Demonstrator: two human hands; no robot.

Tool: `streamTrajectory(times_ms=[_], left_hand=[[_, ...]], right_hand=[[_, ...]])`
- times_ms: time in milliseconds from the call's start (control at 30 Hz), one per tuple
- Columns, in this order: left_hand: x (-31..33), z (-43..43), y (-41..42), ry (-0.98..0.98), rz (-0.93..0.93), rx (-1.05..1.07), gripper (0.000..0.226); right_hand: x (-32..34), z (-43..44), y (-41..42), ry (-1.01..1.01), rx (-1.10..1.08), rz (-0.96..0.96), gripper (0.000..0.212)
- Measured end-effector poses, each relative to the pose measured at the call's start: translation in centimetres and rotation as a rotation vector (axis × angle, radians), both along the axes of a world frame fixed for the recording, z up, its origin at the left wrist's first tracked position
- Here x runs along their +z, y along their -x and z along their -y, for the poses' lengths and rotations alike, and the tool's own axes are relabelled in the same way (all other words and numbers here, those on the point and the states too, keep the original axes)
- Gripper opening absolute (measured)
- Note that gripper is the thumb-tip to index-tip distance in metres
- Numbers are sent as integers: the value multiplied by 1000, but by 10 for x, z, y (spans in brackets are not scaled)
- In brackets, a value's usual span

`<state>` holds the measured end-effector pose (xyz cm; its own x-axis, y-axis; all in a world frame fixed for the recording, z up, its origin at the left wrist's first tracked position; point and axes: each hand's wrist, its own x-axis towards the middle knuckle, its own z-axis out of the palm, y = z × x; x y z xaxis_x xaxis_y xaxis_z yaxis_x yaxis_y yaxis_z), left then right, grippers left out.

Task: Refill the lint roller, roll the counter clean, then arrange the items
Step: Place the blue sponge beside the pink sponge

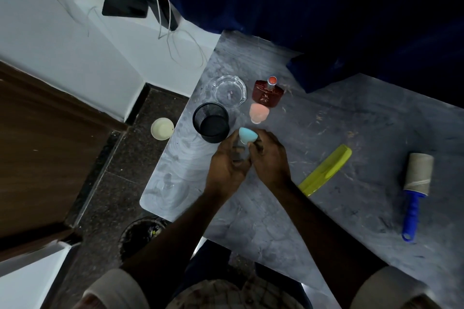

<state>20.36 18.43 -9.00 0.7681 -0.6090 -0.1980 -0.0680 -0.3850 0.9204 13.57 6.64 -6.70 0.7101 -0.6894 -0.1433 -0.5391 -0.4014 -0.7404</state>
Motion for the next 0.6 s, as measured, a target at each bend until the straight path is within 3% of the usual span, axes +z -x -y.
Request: streamTrajectory(times_ms=[600], left_hand=[[1, -6, 0, -17, -23, -40, 74]], right_hand=[[4, -4, 4, -9, -43, 20, 39]])
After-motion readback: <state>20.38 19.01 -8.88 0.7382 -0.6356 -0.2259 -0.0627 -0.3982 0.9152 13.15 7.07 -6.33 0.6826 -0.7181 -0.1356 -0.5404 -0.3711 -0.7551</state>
